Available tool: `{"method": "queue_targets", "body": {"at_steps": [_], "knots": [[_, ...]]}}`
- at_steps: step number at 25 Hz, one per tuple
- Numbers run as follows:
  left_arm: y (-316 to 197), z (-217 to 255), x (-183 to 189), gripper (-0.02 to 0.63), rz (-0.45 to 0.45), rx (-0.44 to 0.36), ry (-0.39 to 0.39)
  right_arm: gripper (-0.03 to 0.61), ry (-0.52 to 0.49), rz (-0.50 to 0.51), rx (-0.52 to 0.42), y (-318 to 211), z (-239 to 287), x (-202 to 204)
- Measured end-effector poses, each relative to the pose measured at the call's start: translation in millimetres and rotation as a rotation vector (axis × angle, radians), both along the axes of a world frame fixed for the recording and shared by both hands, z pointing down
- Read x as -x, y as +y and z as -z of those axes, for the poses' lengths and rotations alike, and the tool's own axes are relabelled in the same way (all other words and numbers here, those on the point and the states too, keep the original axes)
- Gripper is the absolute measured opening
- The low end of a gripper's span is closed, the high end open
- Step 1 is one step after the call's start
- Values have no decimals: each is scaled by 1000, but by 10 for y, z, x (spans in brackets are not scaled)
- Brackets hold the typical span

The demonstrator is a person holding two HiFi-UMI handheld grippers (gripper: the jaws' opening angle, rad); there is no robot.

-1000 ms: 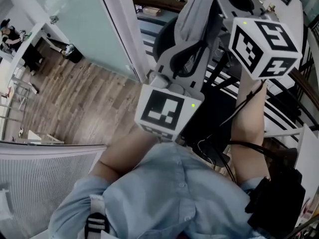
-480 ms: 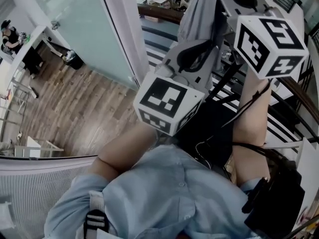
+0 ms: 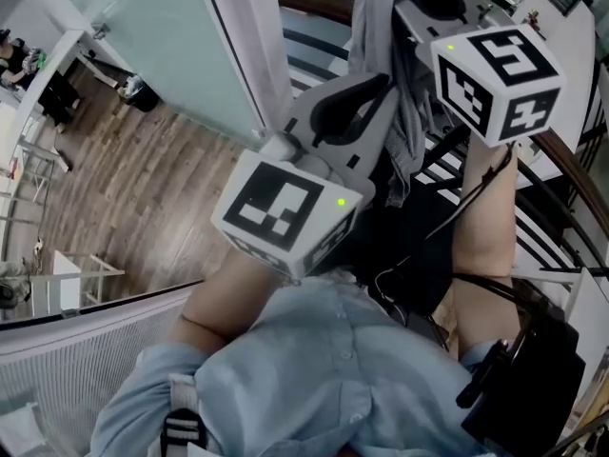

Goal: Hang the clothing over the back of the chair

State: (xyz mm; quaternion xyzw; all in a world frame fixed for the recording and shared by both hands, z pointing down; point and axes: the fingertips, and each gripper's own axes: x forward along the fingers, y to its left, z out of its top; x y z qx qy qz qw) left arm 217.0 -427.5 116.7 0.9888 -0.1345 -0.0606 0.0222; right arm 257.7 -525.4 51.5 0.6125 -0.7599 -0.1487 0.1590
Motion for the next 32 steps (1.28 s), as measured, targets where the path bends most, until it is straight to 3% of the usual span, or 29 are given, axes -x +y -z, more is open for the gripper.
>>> {"method": "queue_targets", "body": {"at_steps": [4, 5, 6, 8, 10, 13, 20, 23, 24, 27, 30, 32], "knots": [[-360, -173, 93, 28, 56, 40, 2, 23, 1, 15, 23, -164, -150, 18], [-418, -205, 79, 89, 58, 51, -4, 23, 5, 21, 29, -195, -177, 29], [-460, -235, 54, 190, 57, 61, -13, 23, 9, 26, 35, -221, -203, 39], [-521, -286, -7, 298, 62, 69, -37, 23, 14, 36, 47, -256, -249, 53], [-593, -332, -70, 336, 72, 66, -56, 23, 14, 46, 56, -281, -280, 62], [-740, -405, -136, 344, 83, 78, -64, 23, 9, 70, 63, -303, -313, 89], [-996, -478, -222, 321, 146, 43, -83, 23, 38, 147, 131, -237, -499, 173], [-1015, -537, -235, 66, 155, 23, -103, 24, 59, 154, 161, -192, -602, 169], [-1027, -569, -238, 38, 156, 30, -104, 23, 66, 148, 171, -182, -634, 150], [-1114, -691, -218, 32, 174, 51, -121, 33, 113, 121, 214, -157, -773, 68], [-1243, -819, -177, 31, 192, 84, -139, 142, 184, 125, 294, -92, -979, 7], [-1310, -866, -168, 32, 197, 107, -146, 177, 212, 150, 356, -10, -1095, -30]]}}
